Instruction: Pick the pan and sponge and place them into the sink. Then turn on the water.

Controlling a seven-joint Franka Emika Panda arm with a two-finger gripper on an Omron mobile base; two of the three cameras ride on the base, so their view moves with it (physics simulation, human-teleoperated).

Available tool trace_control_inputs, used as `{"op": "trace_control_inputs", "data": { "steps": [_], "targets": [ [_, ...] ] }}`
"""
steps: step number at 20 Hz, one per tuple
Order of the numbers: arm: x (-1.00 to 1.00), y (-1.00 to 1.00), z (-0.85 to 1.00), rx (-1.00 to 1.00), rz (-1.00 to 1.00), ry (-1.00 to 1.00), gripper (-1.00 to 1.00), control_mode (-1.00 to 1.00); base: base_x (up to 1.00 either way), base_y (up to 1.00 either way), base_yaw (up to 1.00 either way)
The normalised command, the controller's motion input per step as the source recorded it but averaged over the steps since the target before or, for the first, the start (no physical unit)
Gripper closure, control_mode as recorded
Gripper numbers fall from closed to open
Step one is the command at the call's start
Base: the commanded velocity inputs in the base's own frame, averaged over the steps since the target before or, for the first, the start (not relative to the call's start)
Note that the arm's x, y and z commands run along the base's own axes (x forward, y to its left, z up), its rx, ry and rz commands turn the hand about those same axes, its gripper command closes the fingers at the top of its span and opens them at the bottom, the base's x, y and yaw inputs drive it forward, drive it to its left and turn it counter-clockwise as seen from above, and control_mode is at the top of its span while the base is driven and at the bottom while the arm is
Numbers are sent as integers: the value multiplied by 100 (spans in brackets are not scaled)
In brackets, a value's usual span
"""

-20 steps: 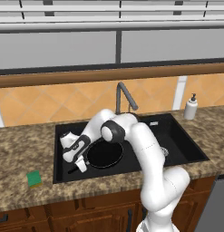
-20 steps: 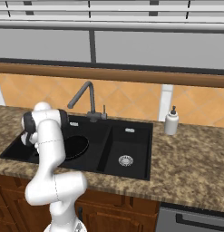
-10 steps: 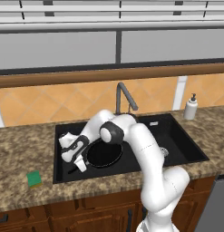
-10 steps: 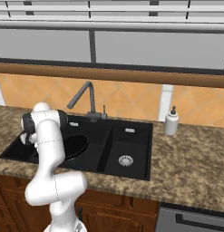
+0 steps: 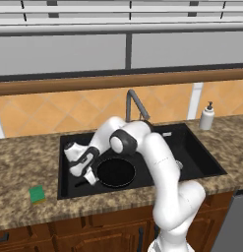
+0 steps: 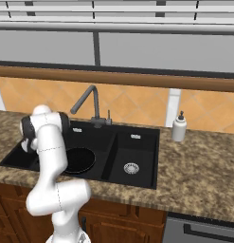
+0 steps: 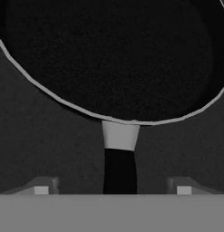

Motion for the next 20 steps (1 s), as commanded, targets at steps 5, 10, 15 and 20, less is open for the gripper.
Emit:
{"op": "trace_control_inputs", "data": {
  "steps": [5,10,15,20],
  "targets": [
    [-75,17,69,0,-7,-49,-100,-100,0,0,0],
    [-97,12,80,0,-5,-55,-100,-100,0,0,0],
    [-100,14,82,10,0,-38,-100,-100,0,0,0],
    [-99,22,88,16,2,-20,-100,-100,0,0,0]
  ]
}}
